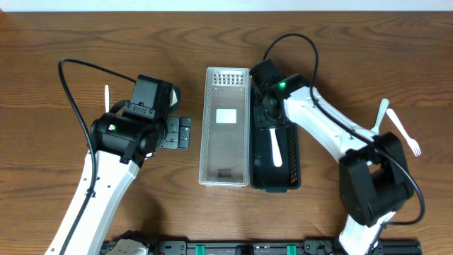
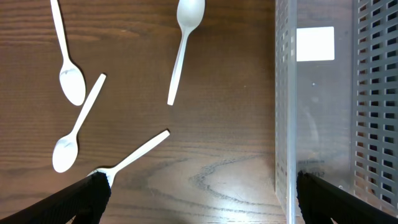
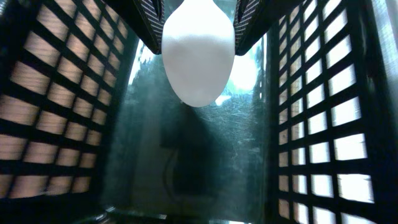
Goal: Pack container
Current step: 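Carry the white spoon into the black basket and release it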
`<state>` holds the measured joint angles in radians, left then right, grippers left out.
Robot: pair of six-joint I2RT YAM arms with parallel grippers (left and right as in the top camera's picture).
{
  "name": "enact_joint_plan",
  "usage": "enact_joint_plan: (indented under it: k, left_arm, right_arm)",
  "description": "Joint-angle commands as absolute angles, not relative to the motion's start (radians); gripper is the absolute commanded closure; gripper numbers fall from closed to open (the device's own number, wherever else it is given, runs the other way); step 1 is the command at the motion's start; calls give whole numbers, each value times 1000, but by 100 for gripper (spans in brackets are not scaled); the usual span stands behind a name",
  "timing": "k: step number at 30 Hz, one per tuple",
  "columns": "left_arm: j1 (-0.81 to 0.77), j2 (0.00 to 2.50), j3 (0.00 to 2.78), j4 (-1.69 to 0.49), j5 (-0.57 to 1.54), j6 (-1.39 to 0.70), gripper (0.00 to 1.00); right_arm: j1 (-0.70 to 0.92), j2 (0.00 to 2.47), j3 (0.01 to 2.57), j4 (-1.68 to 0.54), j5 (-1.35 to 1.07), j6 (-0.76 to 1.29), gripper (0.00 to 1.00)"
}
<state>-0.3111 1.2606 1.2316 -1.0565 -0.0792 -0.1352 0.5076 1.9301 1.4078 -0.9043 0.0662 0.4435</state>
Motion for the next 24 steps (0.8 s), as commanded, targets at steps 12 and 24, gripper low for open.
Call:
enact_joint_plan:
  k: [12,24]
  left_arm:
    - [-307,1262,1245,-1065,-91,-147,2]
    - [-307,1262,1245,-1067,-91,-147,2]
  right_arm:
    - [495,1793,1532,-955,68,361,28]
    - [12,1583,1618,-1074,179,369,16]
